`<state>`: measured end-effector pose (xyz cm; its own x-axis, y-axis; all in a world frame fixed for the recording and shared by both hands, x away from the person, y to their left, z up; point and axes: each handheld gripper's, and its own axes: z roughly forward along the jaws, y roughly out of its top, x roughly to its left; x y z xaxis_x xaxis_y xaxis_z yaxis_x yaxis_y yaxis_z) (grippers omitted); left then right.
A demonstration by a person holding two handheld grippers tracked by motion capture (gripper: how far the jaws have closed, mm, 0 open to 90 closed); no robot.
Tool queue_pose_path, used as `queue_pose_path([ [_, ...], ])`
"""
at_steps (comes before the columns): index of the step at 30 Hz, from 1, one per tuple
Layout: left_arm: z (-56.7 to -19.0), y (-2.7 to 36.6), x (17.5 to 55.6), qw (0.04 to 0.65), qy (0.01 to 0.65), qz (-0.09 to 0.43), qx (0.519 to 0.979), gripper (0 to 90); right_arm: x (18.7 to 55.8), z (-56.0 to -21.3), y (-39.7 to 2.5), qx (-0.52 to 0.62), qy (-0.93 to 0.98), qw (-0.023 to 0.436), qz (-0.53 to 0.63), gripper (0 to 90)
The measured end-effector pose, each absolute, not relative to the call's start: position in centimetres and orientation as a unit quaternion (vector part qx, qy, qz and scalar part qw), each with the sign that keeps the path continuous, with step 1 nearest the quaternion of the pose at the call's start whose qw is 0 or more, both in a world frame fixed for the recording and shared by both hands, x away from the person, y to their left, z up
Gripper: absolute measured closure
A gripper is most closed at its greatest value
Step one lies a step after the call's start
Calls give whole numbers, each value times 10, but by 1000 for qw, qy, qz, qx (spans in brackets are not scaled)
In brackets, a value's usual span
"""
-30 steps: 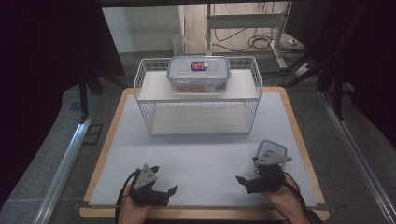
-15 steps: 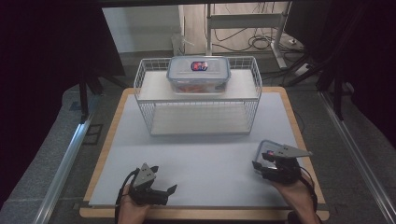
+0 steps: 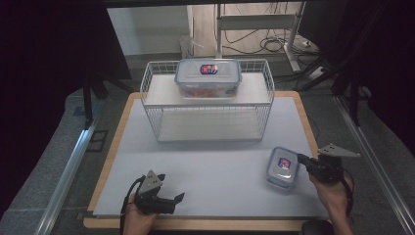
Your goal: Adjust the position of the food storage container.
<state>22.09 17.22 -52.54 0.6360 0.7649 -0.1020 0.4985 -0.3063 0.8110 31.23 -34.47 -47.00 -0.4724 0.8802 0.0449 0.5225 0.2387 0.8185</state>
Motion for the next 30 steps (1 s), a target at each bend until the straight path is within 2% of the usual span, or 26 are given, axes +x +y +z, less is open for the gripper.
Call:
queue_pose_path([
  [8, -526, 172, 222, 432, 400, 149, 794, 45, 329, -488, -365, 513, 744, 214, 372, 899],
  [11, -527, 172, 223, 432, 401, 146, 795, 45, 334, -494, -367, 517, 746, 198, 370, 899],
  [23, -527, 171, 223, 434, 402, 143, 794, 46, 334, -500, -354, 504, 770, 168, 353, 900],
  [30, -528, 171, 224, 436, 404, 140, 792, 46, 329, -502, -327, 473, 795, 135, 355, 900],
])
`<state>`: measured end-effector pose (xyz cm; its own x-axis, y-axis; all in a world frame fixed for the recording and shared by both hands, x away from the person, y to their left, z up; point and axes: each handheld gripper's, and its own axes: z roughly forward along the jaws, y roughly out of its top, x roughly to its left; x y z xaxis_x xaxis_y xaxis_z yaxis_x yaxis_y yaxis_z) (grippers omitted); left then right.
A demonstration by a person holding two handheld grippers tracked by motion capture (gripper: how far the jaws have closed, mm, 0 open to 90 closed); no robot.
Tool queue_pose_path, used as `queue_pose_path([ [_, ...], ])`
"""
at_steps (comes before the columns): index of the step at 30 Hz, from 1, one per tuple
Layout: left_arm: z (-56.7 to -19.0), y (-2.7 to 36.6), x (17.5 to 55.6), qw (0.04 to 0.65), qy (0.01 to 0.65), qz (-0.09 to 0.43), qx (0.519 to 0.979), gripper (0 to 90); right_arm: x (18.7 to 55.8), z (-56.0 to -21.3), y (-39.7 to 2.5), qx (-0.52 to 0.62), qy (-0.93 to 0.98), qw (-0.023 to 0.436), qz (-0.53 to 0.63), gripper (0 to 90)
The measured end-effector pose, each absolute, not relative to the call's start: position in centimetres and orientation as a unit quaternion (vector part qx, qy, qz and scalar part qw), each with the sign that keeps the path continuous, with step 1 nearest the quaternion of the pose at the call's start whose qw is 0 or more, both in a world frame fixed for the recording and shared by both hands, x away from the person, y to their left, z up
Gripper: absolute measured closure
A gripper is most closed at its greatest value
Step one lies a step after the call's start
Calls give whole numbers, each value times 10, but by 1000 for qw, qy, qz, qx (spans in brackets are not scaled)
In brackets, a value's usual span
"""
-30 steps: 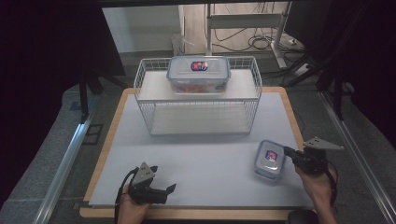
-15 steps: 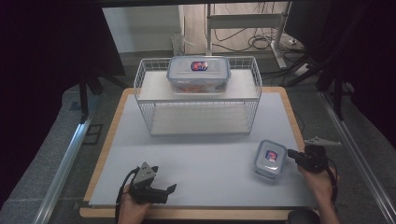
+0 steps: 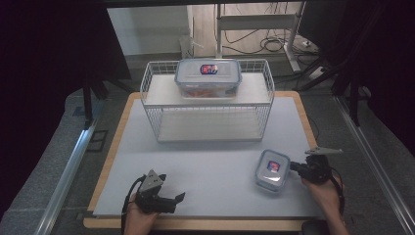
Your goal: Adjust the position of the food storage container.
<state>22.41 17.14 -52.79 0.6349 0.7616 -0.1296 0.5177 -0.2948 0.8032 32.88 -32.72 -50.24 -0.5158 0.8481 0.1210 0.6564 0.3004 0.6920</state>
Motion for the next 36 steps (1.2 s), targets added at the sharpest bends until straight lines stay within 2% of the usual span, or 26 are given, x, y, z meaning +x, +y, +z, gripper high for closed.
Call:
queue_pose_path([
  [12, -528, 171, 224, 438, 405, 139, 790, 46, 312, -511, -279, 422, 838, 79, 336, 900],
  [22, -528, 172, 224, 439, 406, 138, 790, 48, 293, -513, -247, 377, 866, 56, 324, 899],
  [29, -527, 172, 225, 440, 407, 134, 789, 50, 285, -516, -223, 347, 874, 23, 339, 899],
  [36, -527, 170, 225, 439, 408, 127, 790, 53, 281, -516, -179, 288, 895, 24, 339, 899],
])
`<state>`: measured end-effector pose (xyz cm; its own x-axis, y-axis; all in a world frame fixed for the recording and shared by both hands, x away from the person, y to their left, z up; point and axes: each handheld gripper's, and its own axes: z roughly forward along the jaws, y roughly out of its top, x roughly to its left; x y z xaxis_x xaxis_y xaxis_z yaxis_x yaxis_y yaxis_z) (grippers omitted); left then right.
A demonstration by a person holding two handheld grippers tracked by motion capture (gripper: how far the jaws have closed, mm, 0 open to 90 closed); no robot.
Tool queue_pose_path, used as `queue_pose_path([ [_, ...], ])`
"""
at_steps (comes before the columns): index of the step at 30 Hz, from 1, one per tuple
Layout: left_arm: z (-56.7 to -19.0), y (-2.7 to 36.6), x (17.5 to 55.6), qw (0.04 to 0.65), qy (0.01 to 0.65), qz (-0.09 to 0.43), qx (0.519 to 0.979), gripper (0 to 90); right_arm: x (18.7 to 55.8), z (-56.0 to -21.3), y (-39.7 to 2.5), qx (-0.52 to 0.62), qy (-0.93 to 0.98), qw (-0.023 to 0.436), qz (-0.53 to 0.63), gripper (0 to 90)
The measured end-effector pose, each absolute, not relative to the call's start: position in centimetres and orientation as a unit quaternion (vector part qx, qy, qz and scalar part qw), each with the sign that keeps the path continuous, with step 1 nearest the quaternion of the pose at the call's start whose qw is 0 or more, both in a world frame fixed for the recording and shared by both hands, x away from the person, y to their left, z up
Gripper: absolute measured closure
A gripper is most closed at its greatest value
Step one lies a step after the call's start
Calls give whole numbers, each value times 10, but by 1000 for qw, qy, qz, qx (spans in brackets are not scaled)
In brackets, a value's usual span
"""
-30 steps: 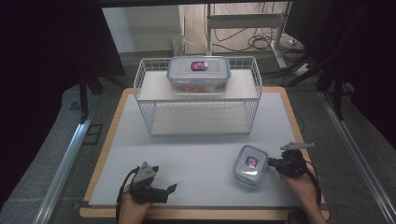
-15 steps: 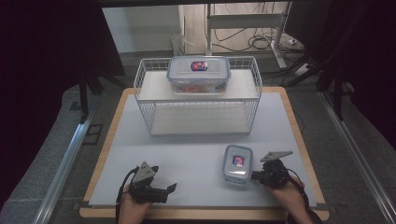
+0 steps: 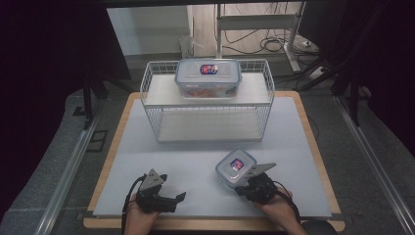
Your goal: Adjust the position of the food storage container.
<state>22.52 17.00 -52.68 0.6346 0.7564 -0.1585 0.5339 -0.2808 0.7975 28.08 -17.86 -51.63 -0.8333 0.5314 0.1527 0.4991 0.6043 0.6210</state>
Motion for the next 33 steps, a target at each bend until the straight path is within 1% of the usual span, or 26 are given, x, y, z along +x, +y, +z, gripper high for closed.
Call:
queue_pose_path([
  [3, -526, 171, 224, 437, 409, 128, 791, 53, 281, -514, -181, 293, 896, 39, 331, 899],
  [6, -525, 173, 224, 435, 413, 130, 790, 52, 287, -510, -207, 335, 878, 48, 337, 899],
  [8, -524, 175, 224, 436, 414, 131, 788, 52, 292, -506, -225, 357, 867, 69, 342, 899],
  [10, -525, 175, 225, 438, 415, 129, 787, 52, 305, -501, -244, 384, 848, 91, 355, 899],
  [12, -525, 174, 226, 436, 414, 129, 788, 53, 321, -499, -251, 395, 836, 103, 366, 898],
  [13, -525, 174, 226, 435, 414, 129, 789, 53, 334, -500, -252, 396, 833, 106, 372, 898],
  [16, -526, 172, 226, 429, 411, 129, 794, 56, 352, -505, -247, 384, 840, 104, 369, 895],
  [19, -527, 170, 226, 421, 409, 133, 798, 66, 366, -510, -238, 369, 846, 81, 377, 894],
  [20, -528, 169, 226, 417, 408, 136, 801, 70, 367, -510, -236, 366, 847, 76, 377, 897],
  [22, -528, 168, 226, 412, 407, 139, 804, 72, 367, -510, -232, 354, 856, 81, 368, 898],
  [24, -529, 167, 226, 413, 407, 137, 803, 73, 363, -510, -230, 345, 861, 66, 369, 898],
  [26, -529, 166, 227, 411, 408, 136, 804, 74, 359, -509, -228, 342, 863, 65, 365, 898],
  [30, -527, 164, 226, 399, 413, 143, 806, 75, 343, -509, -218, 329, 873, 52, 355, 898],
  [33, -526, 165, 226, 401, 421, 141, 801, 97, 329, -511, -212, 321, 882, 54, 341, 898],
])
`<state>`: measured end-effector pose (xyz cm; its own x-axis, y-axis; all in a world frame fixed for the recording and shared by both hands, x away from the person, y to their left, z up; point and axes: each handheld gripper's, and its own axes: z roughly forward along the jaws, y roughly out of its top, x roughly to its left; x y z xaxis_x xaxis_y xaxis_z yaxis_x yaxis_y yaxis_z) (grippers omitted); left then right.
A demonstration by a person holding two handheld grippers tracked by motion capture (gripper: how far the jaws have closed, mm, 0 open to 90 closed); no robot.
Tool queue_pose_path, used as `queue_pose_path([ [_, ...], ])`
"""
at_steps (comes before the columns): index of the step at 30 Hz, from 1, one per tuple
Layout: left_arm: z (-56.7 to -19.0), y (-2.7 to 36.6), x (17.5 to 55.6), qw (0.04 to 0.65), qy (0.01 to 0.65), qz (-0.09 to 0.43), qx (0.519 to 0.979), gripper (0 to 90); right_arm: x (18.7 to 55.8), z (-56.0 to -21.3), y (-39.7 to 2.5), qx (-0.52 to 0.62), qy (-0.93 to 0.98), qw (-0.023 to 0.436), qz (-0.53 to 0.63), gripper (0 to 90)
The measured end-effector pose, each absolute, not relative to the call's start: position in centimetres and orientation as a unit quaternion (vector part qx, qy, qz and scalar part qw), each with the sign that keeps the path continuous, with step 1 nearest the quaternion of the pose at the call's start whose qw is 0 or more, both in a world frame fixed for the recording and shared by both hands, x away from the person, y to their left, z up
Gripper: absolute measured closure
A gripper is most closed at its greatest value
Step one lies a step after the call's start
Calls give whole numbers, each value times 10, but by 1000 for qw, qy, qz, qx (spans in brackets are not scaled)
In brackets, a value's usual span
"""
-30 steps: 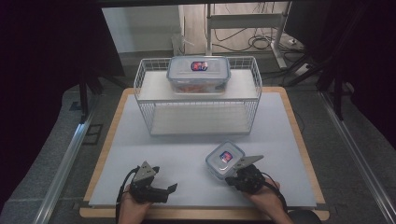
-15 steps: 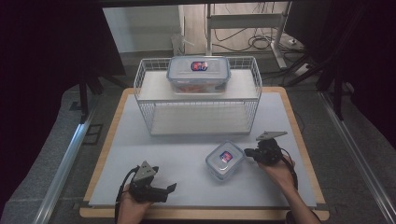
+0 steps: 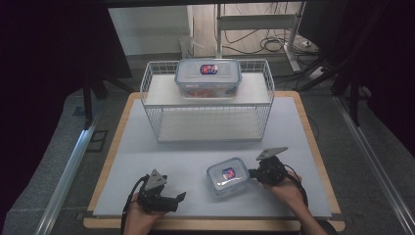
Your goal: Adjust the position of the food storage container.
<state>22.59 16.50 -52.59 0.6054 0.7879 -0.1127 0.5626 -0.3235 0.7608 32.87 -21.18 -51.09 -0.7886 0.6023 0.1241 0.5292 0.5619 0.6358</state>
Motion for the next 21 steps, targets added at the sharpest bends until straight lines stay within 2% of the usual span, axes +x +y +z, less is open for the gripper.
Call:
queue_pose_path([
  [10, -525, 173, 227, 407, 438, 136, 790, 125, 302, -510, -198, 298, 889, 32, 346, 898],
  [17, -526, 174, 227, 407, 438, 134, 790, 129, 292, -511, -182, 280, 894, 34, 347, 897],
  [21, -525, 178, 226, 404, 437, 140, 792, 131, 292, -506, -186, 283, 891, 47, 351, 877],
])
